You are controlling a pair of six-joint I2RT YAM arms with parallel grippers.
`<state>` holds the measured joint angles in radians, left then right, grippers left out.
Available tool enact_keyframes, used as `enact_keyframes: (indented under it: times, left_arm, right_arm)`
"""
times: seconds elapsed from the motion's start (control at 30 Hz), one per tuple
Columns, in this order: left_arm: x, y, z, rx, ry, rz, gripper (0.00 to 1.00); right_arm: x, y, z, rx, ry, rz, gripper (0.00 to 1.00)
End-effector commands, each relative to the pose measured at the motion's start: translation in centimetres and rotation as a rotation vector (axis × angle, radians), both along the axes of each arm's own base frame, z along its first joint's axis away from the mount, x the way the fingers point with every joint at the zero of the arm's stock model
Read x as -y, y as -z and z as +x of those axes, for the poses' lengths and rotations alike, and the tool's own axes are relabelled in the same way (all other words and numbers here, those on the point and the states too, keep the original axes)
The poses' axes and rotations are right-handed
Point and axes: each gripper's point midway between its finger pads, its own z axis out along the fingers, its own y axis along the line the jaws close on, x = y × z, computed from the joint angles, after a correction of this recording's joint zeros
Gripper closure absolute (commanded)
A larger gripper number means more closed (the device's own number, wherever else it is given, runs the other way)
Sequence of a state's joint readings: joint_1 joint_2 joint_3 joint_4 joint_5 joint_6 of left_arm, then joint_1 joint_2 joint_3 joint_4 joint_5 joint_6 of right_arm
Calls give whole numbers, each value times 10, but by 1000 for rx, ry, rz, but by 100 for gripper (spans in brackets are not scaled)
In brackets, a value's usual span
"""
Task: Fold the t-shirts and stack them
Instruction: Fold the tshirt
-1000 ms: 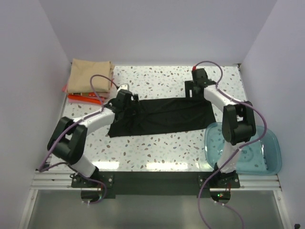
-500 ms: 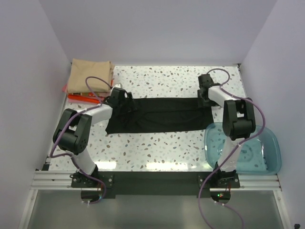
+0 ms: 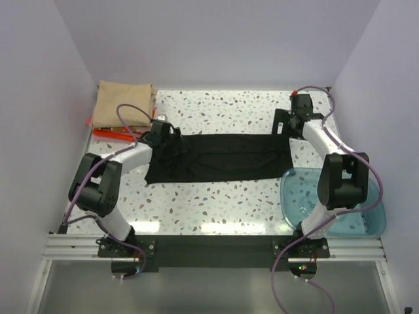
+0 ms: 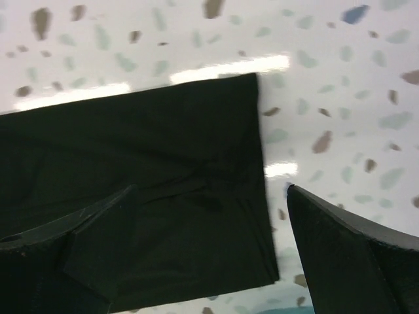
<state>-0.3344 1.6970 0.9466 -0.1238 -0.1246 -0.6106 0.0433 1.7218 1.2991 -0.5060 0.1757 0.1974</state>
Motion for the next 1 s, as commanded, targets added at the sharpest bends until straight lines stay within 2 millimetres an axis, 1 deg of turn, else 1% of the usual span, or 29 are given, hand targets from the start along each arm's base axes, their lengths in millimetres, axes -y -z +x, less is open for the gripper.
enact_keyframes:
  times: [0.0,0.03,0.07,0.1,0.13,0.17,0.23,0.27,0.43,0.5,0.57,0.6,0.63,0.67,0.7,0.73,0.8,0.83,0.87,0.9,0.93,0.97]
  left_arm:
    - [7,-36,3,65,44,-17,0]
    - [12,-38,2,69,55,-24,0]
    - [14,-39,0,71,62,-27,0]
    - [17,-40,-1,70,75,-30,0]
    - [24,-41,-3,72,91,-38,0]
    - [28,-40,-5,70,101,-40,0]
    - [37,-38,-9,61,130,-46,0]
    - [39,-33,-11,45,134,-42,0]
    - [43,-17,-21,2,141,-45,0]
    - [48,-15,-25,0,161,-49,0]
    - [57,-16,-31,9,196,-64,0]
    - [58,-13,-36,5,215,-61,0]
    - [64,-14,-40,10,243,-75,0]
    - [65,-16,-43,18,251,-76,0]
    - [67,-16,-47,15,276,-85,0]
    - [68,-11,-55,-1,292,-88,0]
    - [68,-13,-66,2,324,-91,0]
    - [71,-13,-73,2,349,-94,0]
    - [74,-23,-75,32,366,-104,0]
    - [77,-20,-86,26,406,-108,0]
    - [79,-22,-90,34,429,-112,0]
    - [81,-31,-93,61,450,-124,0]
  right_arm:
    - [-61,-22,23,106,-184,230,1]
    - [-75,-15,23,87,-225,270,1]
    - [-90,-14,24,83,-260,290,1]
    - [-98,-12,25,80,-279,303,1]
    - [-105,0,24,50,-288,315,1]
    - [-116,2,24,43,-301,328,1]
    - [-121,13,25,21,-295,342,1]
    - [-122,21,24,-1,-275,354,1]
    - [-121,34,20,-33,-257,357,1]
    - [-120,37,18,-42,-254,355,1]
    - [-119,39,16,-47,-253,350,1]
    - [-118,40,16,-50,-252,346,1]
    - [-118,42,15,-54,-249,346,1]
    - [-117,43,15,-55,-248,342,1]
    - [-116,43,14,-58,-245,341,1]
    - [-116,44,14,-61,-242,337,1]
    - [-115,46,13,-66,-242,335,2]
    - [-115,48,13,-71,-243,335,1]
    - [-115,48,13,-73,-241,336,1]
    - [-115,49,13,-74,-240,337,1]
    - [-116,49,12,-74,-241,338,1]
    - [-115,50,13,-74,-241,335,1]
